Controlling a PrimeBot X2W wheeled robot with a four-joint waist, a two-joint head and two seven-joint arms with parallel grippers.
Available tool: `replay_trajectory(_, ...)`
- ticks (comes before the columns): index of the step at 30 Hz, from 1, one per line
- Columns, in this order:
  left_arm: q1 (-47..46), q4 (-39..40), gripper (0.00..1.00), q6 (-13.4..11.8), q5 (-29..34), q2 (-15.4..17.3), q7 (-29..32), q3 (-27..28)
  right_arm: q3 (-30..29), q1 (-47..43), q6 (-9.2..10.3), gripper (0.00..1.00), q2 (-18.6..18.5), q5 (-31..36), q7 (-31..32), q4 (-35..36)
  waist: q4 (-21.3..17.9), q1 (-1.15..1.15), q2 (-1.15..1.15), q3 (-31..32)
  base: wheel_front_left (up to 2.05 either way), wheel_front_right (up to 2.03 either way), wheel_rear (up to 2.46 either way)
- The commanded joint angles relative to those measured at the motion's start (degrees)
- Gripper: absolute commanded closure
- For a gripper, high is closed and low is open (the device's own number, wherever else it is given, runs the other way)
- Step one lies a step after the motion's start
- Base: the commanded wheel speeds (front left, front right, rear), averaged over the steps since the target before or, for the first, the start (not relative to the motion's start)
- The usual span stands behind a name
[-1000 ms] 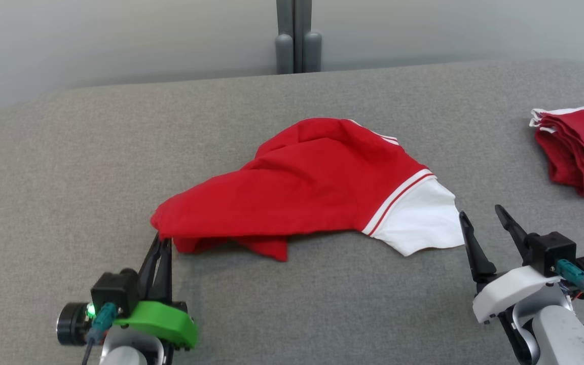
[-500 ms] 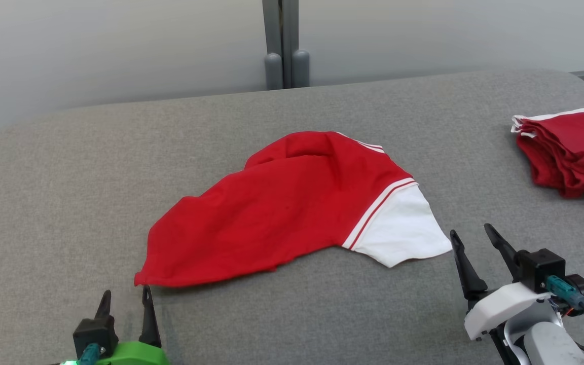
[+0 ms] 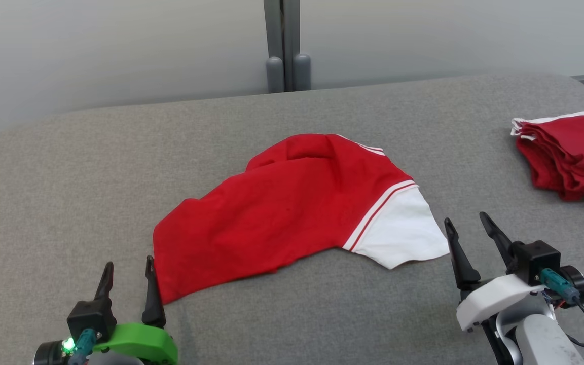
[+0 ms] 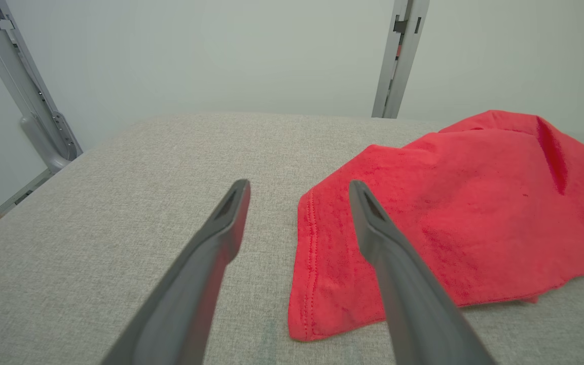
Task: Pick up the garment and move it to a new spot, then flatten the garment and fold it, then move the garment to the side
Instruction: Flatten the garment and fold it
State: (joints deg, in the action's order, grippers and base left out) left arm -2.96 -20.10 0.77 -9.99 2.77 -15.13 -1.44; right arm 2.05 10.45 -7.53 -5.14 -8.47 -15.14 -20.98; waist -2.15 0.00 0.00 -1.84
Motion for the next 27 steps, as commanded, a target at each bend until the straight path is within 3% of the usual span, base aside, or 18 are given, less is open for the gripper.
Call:
replay_trajectory(1,0.5,-0.7,0.00,0.3,-0.4,0.3,0.0,-0.2,-0.3,-0.6,0.09,0.00,0.1,0.4,0.0,-0.8,0.0,0.00,0.00,0.1,0.00,0.00,0.00)
replay_trajectory(10,0.5,-3.2,0.00,1.4,-1.9,0.3,0.0,-1.5,-0.5,0.0,0.09,0.00,0.3,1.1,0.0,-2.0,0.4,0.00,0.00,-0.5,0.00,0.00,0.00)
replay_trajectory(27,-9.1,-17.2,0.00,1.4,-2.1,0.3,0.0,-1.2,-4.1,5.9,0.09,0.00,1.3,6.9,0.0,-8.4,0.3,0.00,0.00,-9.6,0.00,0.00,0.00)
